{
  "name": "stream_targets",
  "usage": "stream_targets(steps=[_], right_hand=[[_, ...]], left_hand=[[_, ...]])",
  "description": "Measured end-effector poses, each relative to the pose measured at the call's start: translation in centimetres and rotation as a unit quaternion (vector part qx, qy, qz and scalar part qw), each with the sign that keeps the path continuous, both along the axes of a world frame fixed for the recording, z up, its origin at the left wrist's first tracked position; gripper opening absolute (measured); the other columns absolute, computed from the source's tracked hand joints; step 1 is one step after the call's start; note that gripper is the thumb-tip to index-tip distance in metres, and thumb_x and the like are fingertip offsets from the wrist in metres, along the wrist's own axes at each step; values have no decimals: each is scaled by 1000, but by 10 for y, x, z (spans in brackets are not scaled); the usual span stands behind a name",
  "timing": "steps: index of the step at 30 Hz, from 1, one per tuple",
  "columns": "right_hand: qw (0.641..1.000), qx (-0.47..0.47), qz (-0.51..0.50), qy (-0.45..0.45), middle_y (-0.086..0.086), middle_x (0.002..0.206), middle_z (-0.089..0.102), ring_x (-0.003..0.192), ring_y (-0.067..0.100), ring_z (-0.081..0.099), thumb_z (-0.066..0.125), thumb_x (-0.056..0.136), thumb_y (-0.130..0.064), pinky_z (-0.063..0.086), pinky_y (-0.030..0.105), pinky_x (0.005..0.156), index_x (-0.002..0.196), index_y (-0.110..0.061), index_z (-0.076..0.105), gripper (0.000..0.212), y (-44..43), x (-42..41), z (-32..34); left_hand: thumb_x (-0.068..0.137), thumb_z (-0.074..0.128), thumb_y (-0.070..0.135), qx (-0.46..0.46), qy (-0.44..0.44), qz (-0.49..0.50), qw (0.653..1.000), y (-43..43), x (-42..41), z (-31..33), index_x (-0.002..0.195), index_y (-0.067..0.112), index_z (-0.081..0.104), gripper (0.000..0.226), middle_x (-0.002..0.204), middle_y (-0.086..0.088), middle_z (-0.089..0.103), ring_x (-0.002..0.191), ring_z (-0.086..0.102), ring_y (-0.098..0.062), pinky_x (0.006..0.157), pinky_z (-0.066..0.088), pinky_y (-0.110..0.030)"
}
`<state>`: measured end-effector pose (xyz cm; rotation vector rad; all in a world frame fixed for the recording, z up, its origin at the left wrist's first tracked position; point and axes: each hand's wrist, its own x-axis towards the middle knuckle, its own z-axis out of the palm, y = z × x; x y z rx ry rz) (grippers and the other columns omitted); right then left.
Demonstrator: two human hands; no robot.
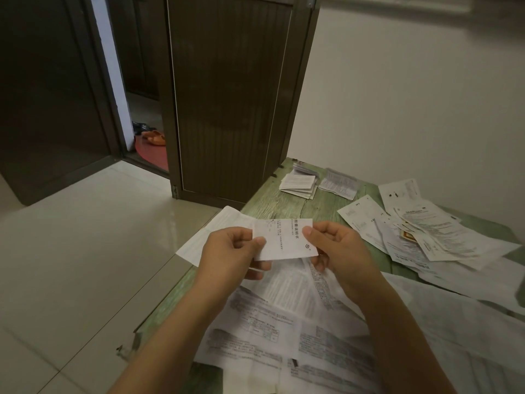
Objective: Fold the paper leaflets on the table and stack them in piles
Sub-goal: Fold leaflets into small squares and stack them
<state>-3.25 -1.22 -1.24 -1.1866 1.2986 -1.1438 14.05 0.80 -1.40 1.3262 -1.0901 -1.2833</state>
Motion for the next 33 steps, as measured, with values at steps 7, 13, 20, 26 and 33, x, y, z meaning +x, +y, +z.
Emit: stream_targets(steps=[7,13,20,26,33], right_hand=[[998,48,37,31,3,62,65,48,13,51,58,90,-9,40,21,42,80,-5,61,11,-1,2,-3],[997,36,-58,18,6,67,65,50,10,54,55,90,-1,45,18,46,93,-3,64,10,-5,-5,-2],[976,147,-159,15,11,66,57,29,5,49,55,90,0,40,13,34,86,1,58,5,-82,-3,-4],[956,191,-179,128,6,62,55,25,6,43,60,91,-15,29,12,28,70,-6,52,24,-130,0,-25],[947,33,-189,258,5,65,55,51,15,42,62,89,-27,33,25,51,63,-11,51,32,-102,-11,2]], left_hand=[[91,58,10,-18,-10,62,998,-9,-6,0,81,18,62,13,76,0,68,54,66,-13,55,55,-23],[96,47,6,24,14,53,998,-15,-9,2,105,13,59,17,89,-3,65,69,66,-17,60,54,-22],[97,42,6,39,34,40,998,-25,-6,10,102,12,59,18,92,-6,65,80,63,-16,66,51,-22],[95,42,4,51,52,30,997,-31,-6,14,94,14,59,20,90,-5,66,78,62,-15,69,50,-24],[95,43,6,55,56,21,997,-33,-5,16,89,17,58,19,88,-3,64,78,61,-14,72,50,-26]])
